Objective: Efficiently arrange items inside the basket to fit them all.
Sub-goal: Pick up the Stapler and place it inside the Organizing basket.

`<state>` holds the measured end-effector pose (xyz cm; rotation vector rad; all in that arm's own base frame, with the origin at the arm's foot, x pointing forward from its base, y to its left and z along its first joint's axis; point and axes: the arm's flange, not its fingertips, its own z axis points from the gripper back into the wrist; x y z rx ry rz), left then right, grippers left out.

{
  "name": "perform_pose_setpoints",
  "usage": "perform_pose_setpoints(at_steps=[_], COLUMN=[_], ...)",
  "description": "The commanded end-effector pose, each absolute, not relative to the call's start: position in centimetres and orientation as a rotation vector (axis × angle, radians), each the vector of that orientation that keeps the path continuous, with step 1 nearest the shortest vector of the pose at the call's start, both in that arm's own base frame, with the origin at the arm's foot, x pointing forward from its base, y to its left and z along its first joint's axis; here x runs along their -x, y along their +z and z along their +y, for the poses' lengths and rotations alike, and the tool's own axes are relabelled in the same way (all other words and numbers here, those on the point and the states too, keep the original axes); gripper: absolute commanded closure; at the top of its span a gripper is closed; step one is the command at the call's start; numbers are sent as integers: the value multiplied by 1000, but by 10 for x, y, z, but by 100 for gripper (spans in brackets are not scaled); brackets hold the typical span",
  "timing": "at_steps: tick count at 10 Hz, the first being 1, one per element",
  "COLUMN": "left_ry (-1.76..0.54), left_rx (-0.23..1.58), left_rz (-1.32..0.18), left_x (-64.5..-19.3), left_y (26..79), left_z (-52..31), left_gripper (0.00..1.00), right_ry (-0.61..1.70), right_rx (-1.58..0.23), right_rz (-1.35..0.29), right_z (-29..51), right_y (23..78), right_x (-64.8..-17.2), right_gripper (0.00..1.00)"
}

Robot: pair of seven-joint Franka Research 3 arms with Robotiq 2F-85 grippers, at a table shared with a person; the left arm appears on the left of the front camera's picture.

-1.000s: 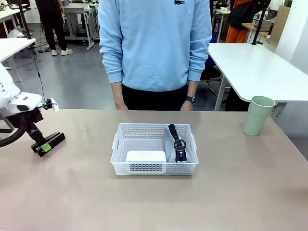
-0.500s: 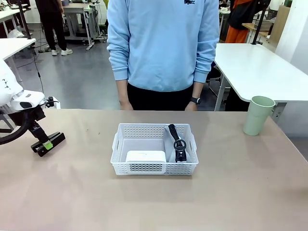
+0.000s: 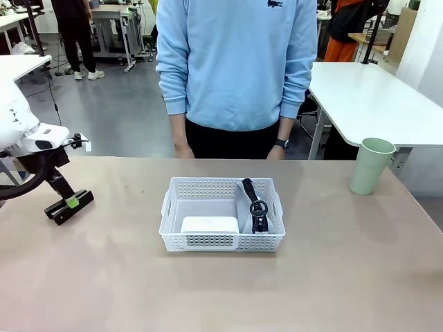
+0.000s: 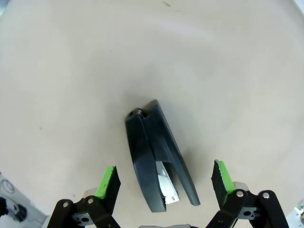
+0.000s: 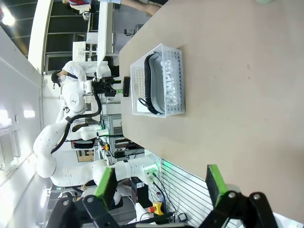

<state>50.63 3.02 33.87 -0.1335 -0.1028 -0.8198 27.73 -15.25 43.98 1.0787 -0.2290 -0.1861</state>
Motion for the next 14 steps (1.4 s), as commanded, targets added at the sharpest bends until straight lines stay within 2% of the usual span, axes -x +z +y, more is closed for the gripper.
perform_pose_setpoints(at_steps=[1,2,5,14], left_ry=[-802,-853,-821,-882], left_rx=[115,120,108,96], left_rz=[-51,14,55,68], left_x=[-524,-534,-545,-543], left_y=[337,333,318,294], left_z=[29,31,36,29], left_gripper=[0,0,0,0], right_ry=[-168,-168,-168,-168], right_rx=[-1103,-1103,-1103,-1103], right_rz=[-256,-256,-256,-256], right_z=[-153,-153,-153,-153], right_y=[442,442,442,442], right_x=[-278,-278,-278,-278], right_gripper=[0,0,0,0])
